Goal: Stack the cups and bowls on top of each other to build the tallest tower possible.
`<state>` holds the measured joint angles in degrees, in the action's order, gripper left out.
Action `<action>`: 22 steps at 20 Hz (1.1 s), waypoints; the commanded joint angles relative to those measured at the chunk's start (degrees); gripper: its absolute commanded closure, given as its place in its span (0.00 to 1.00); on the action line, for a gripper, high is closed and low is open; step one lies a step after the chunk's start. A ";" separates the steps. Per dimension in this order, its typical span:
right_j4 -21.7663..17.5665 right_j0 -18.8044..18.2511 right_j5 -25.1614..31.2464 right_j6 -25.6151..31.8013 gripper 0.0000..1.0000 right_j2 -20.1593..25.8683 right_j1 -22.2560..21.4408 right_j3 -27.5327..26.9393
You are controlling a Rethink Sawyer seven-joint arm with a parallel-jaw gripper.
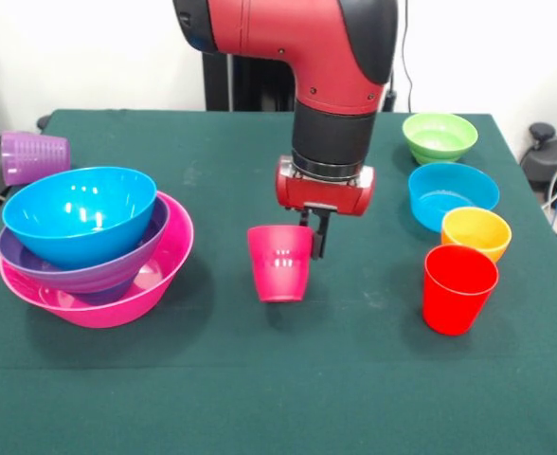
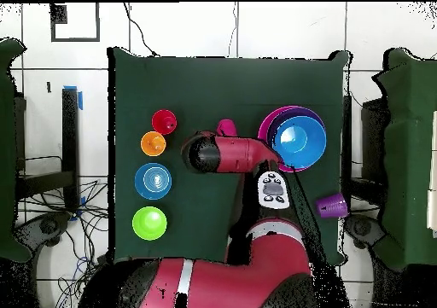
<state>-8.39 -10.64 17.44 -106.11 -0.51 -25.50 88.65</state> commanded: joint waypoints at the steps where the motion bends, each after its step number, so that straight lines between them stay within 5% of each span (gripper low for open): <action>1: -3.14 0.68 1.34 -2.14 1.00 0.26 0.22 -3.27; 15: -2.75 0.62 6.25 -0.15 1.00 -2.80 -3.60 -3.93; 22: 2.56 -5.26 11.94 1.23 1.00 5.85 -10.18 4.15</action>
<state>-8.23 -12.25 19.65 -106.11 -4.03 -31.64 88.82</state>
